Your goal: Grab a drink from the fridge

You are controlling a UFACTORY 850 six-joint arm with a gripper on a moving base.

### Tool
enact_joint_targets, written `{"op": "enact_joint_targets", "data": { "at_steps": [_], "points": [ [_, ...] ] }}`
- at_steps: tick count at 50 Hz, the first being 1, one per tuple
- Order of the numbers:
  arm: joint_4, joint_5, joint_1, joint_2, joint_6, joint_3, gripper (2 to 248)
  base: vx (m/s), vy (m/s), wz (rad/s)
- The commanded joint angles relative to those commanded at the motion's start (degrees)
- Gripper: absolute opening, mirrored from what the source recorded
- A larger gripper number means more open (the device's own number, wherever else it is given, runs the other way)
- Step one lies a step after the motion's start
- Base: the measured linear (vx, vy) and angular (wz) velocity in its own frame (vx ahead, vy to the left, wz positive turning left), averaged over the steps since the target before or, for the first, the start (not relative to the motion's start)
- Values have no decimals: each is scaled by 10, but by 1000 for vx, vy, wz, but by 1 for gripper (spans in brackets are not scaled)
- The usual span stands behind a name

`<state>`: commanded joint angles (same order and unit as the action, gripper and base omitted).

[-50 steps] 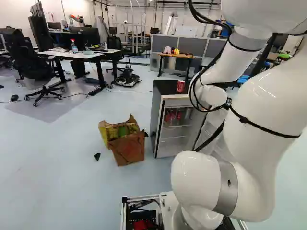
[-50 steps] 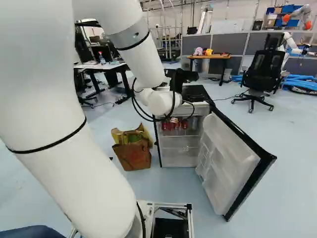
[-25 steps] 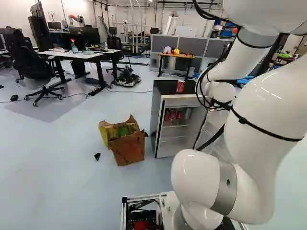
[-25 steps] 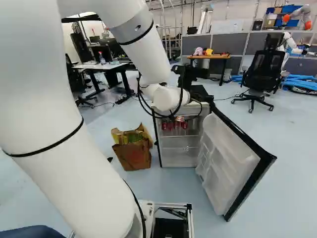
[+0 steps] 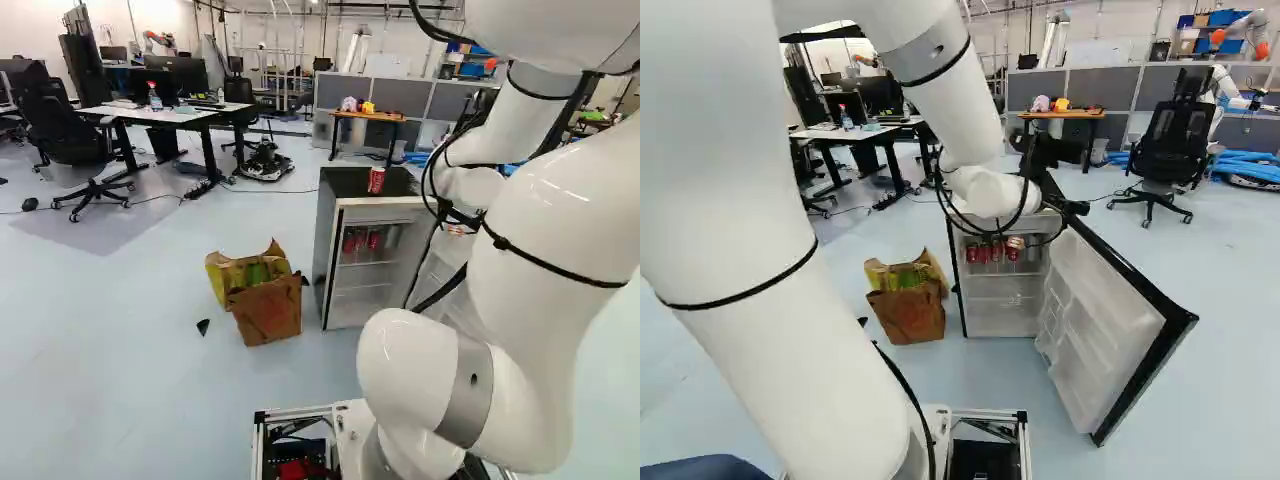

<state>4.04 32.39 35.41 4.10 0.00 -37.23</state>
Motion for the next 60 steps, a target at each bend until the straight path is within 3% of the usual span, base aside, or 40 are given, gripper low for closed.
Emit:
{"op": "enact_joint_targets", "data": {
  "at_steps": [28, 60],
  "points": [
    [26, -66, 47, 36, 0, -38, 247, 0, 0, 0],
    [73, -101, 98, 82, 0, -91, 247, 0, 0, 0]
  ]
}}
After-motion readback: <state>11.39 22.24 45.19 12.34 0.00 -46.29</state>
